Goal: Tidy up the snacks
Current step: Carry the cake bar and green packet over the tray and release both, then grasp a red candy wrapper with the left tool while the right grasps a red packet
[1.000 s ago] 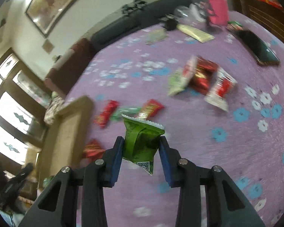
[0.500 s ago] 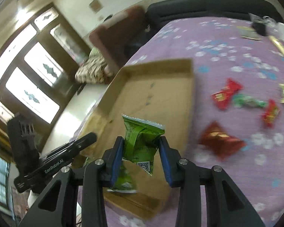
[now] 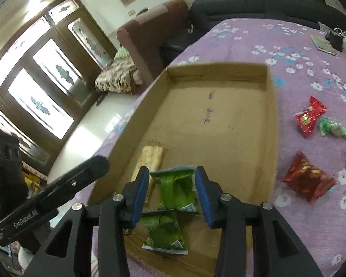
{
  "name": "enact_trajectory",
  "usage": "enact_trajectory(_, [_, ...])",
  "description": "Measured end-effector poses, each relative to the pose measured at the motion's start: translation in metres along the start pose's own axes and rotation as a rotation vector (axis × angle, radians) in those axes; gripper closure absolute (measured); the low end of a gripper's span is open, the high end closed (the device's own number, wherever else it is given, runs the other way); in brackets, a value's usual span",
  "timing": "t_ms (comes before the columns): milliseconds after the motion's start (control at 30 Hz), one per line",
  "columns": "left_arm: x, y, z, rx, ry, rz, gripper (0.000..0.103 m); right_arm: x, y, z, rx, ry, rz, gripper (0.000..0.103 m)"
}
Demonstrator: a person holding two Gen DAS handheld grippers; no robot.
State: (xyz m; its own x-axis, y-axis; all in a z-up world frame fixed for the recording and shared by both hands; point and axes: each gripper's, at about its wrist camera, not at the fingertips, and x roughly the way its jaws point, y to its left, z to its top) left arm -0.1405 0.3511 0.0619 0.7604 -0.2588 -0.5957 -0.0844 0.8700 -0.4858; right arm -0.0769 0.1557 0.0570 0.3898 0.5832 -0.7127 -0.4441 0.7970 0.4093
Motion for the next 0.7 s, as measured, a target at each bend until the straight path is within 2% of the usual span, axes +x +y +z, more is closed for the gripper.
enact_trajectory(67, [-0.007, -0.005, -0.001, -0.006, -0.018, -0.006, 0.021, -0.021, -0.015, 0.003, 0.021, -0.042, -0.01, 0.057])
enact_trajectory(133, [-0.014, -0.01, -0.003, -0.009, -0.038, -0.014, 0.017, -0.04, -0.035, 0.006, 0.055, -0.08, -0.03, 0.056])
enact_trajectory(267, [-0.02, -0.017, -0.007, -0.024, -0.038, -0.081, 0.017, -0.082, -0.097, 0.007, 0.162, -0.156, -0.109, 0.055])
enact_trajectory(400, [-0.017, -0.032, -0.014, 0.005, -0.019, -0.098, 0.017, -0.114, -0.169, -0.003, 0.29, -0.186, -0.238, 0.055])
enact_trajectory(533, [-0.005, -0.049, -0.021, 0.044, 0.021, -0.105, 0.017, -0.118, -0.207, -0.011, 0.356, -0.167, -0.281, 0.055])
enact_trajectory(700, [0.004, -0.074, -0.03, 0.086, 0.063, -0.11, 0.017, -0.094, -0.22, -0.011, 0.414, -0.135, -0.232, 0.055])
